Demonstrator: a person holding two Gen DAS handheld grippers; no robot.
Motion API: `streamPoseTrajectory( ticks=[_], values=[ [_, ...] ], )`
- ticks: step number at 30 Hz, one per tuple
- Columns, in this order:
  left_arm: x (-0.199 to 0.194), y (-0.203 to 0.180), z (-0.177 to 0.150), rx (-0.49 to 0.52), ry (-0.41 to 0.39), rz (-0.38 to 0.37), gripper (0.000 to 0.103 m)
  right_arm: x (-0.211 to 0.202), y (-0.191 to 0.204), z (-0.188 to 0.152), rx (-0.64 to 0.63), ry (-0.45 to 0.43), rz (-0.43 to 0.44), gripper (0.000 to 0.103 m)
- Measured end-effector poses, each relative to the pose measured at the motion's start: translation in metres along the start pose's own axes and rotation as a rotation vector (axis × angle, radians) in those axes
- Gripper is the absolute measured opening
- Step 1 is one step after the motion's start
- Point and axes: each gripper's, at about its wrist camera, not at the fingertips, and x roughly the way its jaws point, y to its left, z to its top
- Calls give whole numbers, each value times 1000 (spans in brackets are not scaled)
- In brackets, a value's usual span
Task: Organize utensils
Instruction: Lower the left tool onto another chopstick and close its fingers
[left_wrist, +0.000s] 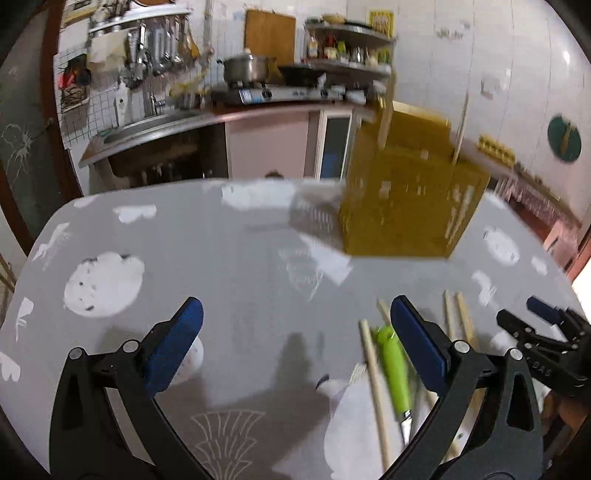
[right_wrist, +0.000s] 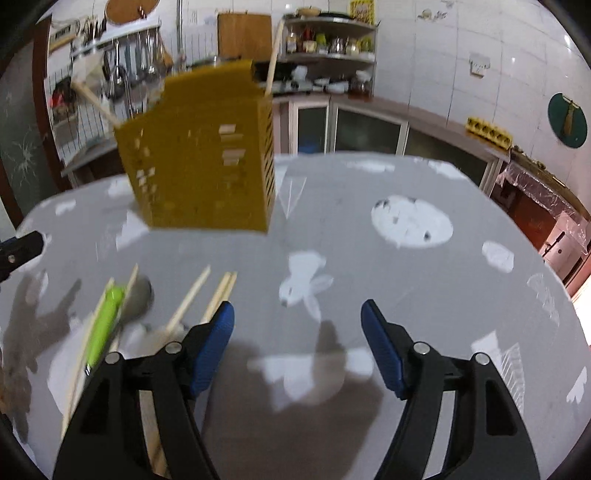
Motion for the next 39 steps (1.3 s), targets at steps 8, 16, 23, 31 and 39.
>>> streamPoseTrajectory(
  ticks=[8,16,23,31,39],
  values=[
    [22,-10,-16,1,105,36,98,-4,14,-10,-24,36,12,70],
    [29,-8,-21,-19,126,52,98,-1,20,-16,-18,81,-13,69],
    [32,-11,-23,-25,137,50,98,4,31,-18,-34,116,-20,57],
    [35,-18,-25,-19,155,26,98,17,28,-3,4,129,16,20],
    [42,-32,-23,-23,188,-11,87,25,15,7,9,135,66,8]
  ],
)
